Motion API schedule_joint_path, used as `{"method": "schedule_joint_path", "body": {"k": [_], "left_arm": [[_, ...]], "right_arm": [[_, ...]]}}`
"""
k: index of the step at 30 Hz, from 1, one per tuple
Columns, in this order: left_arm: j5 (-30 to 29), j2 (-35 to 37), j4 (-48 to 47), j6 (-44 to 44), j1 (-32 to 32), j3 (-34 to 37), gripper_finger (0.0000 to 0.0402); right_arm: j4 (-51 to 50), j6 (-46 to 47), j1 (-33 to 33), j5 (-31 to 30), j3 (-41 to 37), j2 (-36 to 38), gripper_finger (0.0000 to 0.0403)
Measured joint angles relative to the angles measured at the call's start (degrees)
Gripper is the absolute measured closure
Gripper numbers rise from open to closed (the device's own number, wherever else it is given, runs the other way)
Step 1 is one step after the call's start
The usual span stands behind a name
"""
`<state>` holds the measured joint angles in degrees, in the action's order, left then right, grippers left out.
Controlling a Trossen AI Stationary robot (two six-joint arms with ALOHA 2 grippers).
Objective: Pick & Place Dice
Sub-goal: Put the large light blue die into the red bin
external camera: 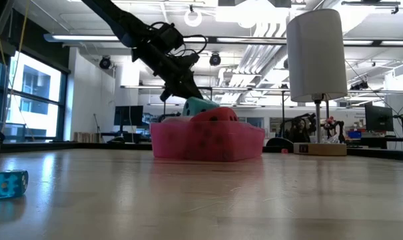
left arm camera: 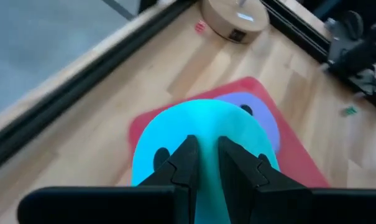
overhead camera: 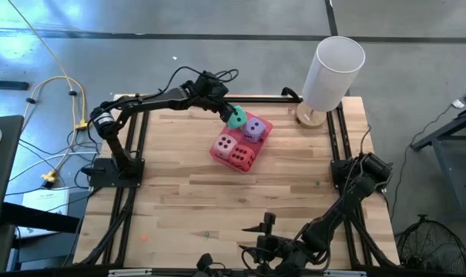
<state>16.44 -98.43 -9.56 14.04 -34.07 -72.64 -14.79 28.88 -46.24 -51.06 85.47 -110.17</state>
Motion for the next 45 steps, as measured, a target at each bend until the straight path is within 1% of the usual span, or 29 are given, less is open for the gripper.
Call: {"method": "schedule_joint_path", "body": {"k": [5, 7, 15, 22, 27, 32, 37, 41, 45], "left_arm": [[6.40, -0.22, 0.68, 2.94, -0.13, 0.11, 0.0358], [7.93, -0.20, 1.49, 4.09, -0.62, 0.11, 0.0358], [8.21, -0.34, 1.83, 6.40, -0.54, 0.11, 0.0358], [8.34, -3.89, 3.74, 6.80, 0.41, -0.11, 0.0358], [8.52, -4.38, 4.50, 6.41, 0.73, -0.15, 0.0358], [11.76, -4.46, 4.10, 6.66, 0.68, -0.09, 0.0358], [12.16, -4.50, 4.05, 4.11, 1.90, 0.00, 0.0357], [12.30, -4.63, 3.56, 0.34, 3.01, 0.15, 0.0338], [11.72, -4.63, 3.60, -2.94, 3.93, 0.15, 0.0303]], "right_arm": [[-0.02, -0.08, 0.00, 0.01, 0.00, 0.00, 0.0185], [-0.04, -0.07, 0.00, 0.11, 0.00, 0.00, 0.0185], [-0.02, -0.02, -0.15, 0.20, 0.00, 0.00, 0.0185], [0.35, 0.07, -0.15, 0.21, 0.00, 0.00, 0.0185], [-0.02, 1.02, -0.15, 0.34, 0.00, 0.00, 0.0185], [-0.10, 0.99, -0.15, 0.52, 0.00, 0.00, 0.0185], [-0.35, 0.96, -0.15, 0.52, 0.00, 0.00, 0.0185], [-0.44, 1.22, -0.15, 0.51, 0.00, 0.00, 0.0185], [-0.44, 1.31, -0.15, 0.52, 0.00, 0.00, 0.0185]]}}
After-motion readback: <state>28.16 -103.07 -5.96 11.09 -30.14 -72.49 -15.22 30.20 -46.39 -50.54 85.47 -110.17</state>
